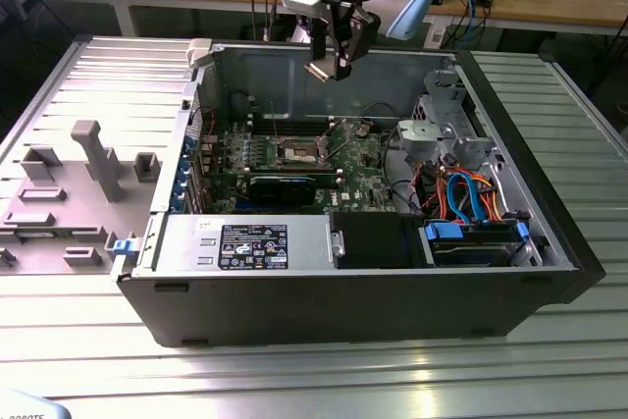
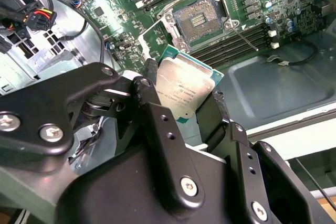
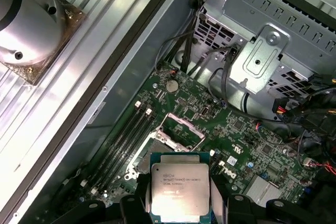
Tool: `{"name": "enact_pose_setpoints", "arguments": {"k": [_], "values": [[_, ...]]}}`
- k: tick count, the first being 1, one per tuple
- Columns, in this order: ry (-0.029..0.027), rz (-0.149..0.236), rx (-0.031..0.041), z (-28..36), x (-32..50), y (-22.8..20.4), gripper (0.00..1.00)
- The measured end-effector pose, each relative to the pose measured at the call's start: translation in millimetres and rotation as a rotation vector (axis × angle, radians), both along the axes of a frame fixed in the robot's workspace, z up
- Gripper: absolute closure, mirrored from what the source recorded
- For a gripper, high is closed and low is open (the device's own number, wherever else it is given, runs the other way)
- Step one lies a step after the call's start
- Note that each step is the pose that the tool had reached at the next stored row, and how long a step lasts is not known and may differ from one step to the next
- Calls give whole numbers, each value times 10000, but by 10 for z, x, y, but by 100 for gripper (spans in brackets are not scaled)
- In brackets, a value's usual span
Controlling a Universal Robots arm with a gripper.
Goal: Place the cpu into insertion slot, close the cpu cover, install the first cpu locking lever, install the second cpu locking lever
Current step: 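Place the cpu into insertion slot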
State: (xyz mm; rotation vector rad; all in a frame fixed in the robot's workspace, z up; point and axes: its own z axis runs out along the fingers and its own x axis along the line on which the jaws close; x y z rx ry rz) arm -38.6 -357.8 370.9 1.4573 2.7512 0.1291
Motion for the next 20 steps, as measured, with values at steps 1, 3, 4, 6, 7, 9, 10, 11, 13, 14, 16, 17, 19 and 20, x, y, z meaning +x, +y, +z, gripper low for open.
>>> {"name": "enact_pose_setpoints", "arguments": {"k": [1,3,4,6,7,9,10,11,13,14,16,17,19,20], "values": [[0,-1,0,0,0,0,46],[0,-40,-3,0,0,0,46],[0,-70,-3,0,0,0,46],[0,-306,-4,-1,0,0,46],[0,-401,-4,-1,0,0,46],[0,-678,-3,-2,0,0,46],[0,-781,-4,-2,0,0,46],[0,-882,-4,-3,0,0,46],[1,-1079,-4,-4,0,0,46],[-1,-1181,-2,-6,0,0,46],[1,-1442,-4,-10,0,0,46],[0,-1587,-4,-13,0,0,46],[1,-1828,-4,-16,0,0,46],[1,-1928,-5,-18,0,0,46]]}}
